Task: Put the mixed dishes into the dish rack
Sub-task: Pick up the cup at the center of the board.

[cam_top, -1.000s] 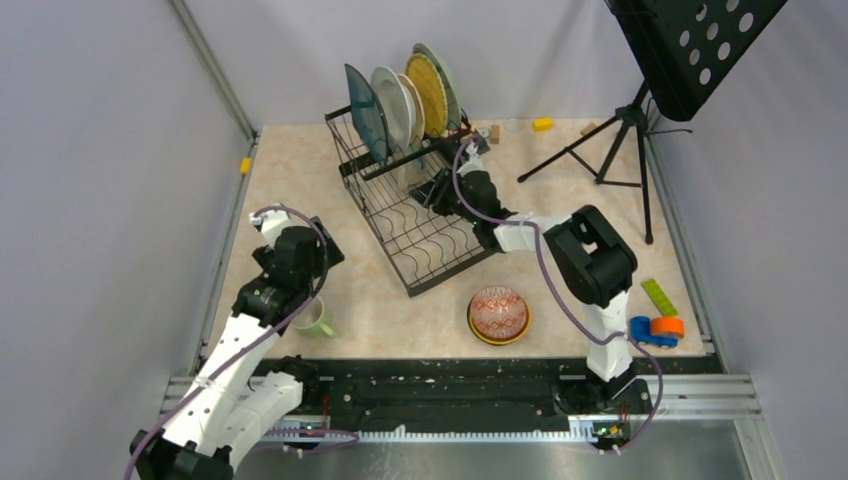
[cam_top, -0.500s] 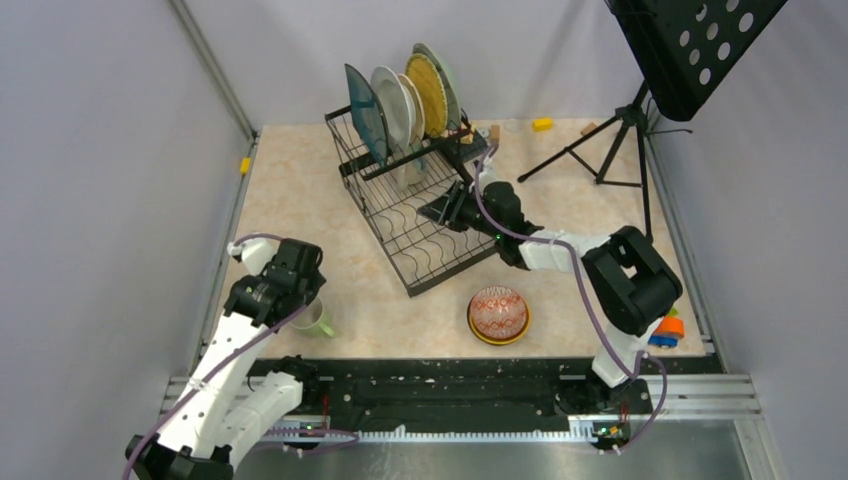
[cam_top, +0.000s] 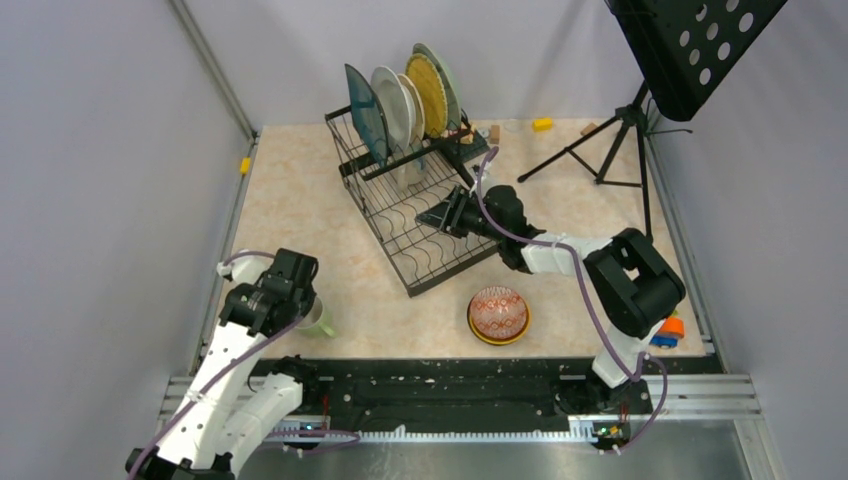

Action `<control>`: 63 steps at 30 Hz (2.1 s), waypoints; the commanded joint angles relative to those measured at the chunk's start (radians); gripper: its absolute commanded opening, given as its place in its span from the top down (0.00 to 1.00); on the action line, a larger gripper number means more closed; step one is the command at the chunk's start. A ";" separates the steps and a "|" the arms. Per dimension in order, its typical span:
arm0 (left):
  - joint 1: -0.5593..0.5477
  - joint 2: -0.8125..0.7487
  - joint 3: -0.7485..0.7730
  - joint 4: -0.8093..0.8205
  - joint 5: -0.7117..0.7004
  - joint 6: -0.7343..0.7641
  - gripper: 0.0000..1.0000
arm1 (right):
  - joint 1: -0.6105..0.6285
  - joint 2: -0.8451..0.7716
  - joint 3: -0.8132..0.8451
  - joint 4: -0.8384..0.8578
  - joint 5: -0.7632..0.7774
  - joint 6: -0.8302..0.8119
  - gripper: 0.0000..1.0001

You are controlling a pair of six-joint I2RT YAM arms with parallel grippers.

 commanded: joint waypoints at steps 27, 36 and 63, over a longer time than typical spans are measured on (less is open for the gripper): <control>0.040 0.034 -0.142 0.092 0.014 -0.104 0.58 | 0.003 -0.031 0.000 0.090 -0.072 0.094 0.55; 0.046 0.120 -0.157 0.203 0.028 -0.052 0.75 | -0.008 -0.030 0.000 0.088 -0.085 0.096 0.55; 0.046 -0.181 -0.161 0.736 0.171 0.338 1.00 | -0.034 -0.090 -0.088 0.158 -0.115 0.118 0.44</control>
